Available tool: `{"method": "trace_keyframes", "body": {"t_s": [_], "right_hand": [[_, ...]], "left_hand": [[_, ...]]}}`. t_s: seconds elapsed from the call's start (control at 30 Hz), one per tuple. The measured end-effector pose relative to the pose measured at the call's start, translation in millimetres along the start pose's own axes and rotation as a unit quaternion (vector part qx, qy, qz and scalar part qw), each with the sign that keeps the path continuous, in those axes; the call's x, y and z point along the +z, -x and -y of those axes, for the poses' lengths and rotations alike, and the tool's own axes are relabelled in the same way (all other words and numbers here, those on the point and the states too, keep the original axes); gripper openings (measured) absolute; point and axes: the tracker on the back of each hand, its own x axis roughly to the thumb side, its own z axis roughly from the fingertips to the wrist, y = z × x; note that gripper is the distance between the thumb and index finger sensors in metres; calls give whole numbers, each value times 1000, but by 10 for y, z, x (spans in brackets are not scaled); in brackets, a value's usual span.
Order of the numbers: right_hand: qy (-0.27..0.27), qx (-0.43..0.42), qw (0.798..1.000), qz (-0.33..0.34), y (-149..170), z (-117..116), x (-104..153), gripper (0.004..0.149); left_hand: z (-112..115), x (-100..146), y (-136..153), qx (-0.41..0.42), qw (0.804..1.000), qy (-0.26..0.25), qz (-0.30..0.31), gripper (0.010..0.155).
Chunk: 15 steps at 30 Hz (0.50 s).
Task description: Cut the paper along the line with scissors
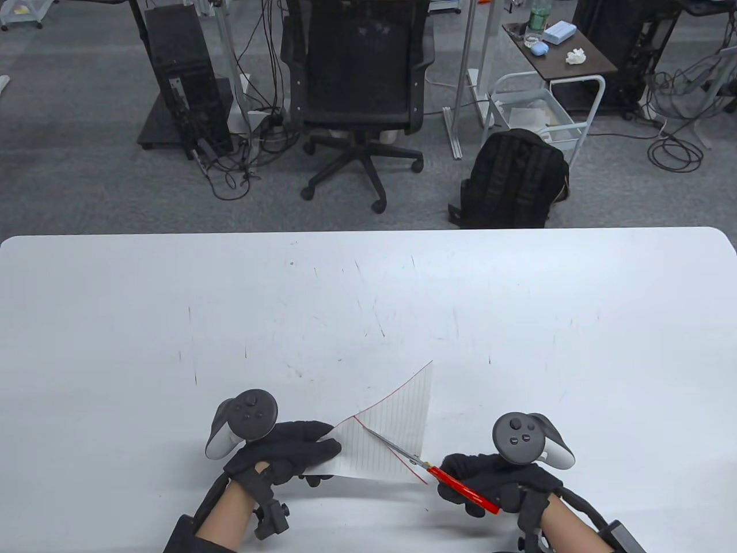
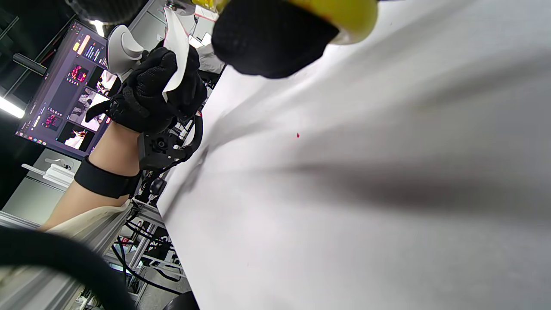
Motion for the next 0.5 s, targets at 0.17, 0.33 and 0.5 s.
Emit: {"method": "trace_keyframes", "body": {"t_s": [0.17, 0.33, 0.5], "right_hand": [[26, 10, 1000, 5, -11, 1, -4, 60], [53, 28, 998, 11, -32, 15, -1, 57], [59, 31, 998, 10, -32, 15, -2, 56]], "left_hand": [[15, -4, 5, 13, 1000, -1, -1, 39], [13, -3, 6, 14, 1000, -5, -3, 39], [19, -4, 0, 11, 1000, -7, -5, 39]]}}
